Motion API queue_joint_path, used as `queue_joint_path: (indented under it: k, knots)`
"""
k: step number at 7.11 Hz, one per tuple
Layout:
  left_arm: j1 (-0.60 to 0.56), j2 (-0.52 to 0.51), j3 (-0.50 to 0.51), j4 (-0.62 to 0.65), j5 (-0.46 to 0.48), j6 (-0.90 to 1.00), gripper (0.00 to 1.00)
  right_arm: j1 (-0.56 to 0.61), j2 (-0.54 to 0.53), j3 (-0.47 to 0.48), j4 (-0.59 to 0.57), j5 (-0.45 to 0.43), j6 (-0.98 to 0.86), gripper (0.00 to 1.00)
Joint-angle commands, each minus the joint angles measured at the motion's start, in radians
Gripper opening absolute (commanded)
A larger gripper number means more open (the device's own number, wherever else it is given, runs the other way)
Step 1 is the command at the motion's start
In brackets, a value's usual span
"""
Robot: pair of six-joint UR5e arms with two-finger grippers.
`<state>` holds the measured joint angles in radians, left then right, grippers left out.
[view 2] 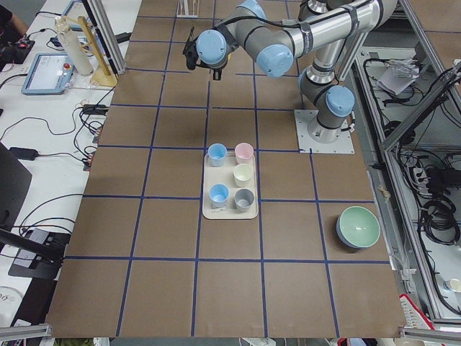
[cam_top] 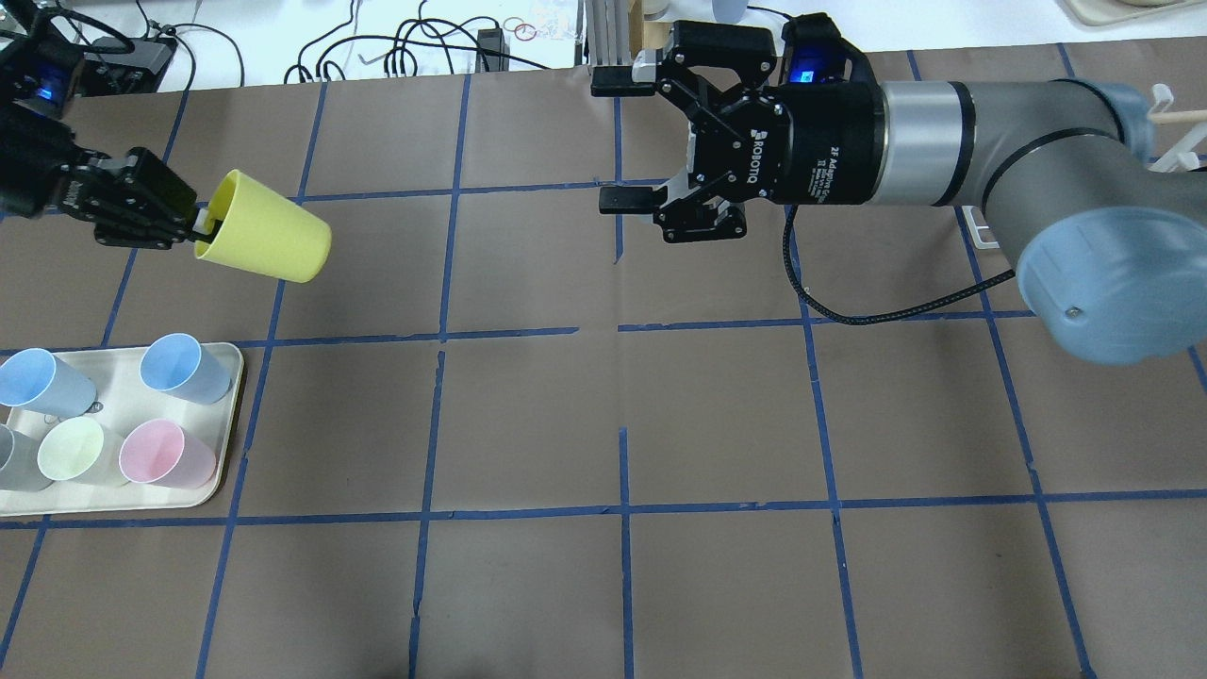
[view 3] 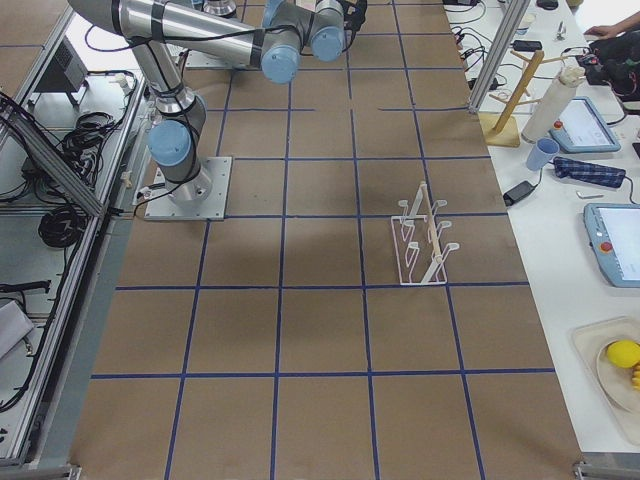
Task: Transfer IKEA cup to right arm and place on rack
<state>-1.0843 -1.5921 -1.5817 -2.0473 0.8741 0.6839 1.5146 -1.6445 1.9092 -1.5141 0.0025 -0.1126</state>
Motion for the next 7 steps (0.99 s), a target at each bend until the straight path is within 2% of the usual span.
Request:
queue_joint_path:
  k: [1,3,6,7]
  knots:
    - [-0.045,0.049,-0.1,-0.065,-0.256,-0.03,0.0,-0.001,0.003,-0.001,0.0,0.004,-0.007,1.0]
    - [-0.066,0.096,-0.185,-0.074,-0.415,-0.027,0.0,-0.005,0.005,-0.001,-0.001,0.004,-0.007,1.0]
    - [-0.165,0.112,-0.187,-0.126,-0.62,-0.038,0.0,-0.005,0.032,-0.002,-0.009,0.059,-0.005,1.0]
    - [-0.205,0.112,-0.19,-0.126,-0.635,-0.044,0.0,-0.005,0.032,-0.007,-0.009,0.062,0.001,1.0]
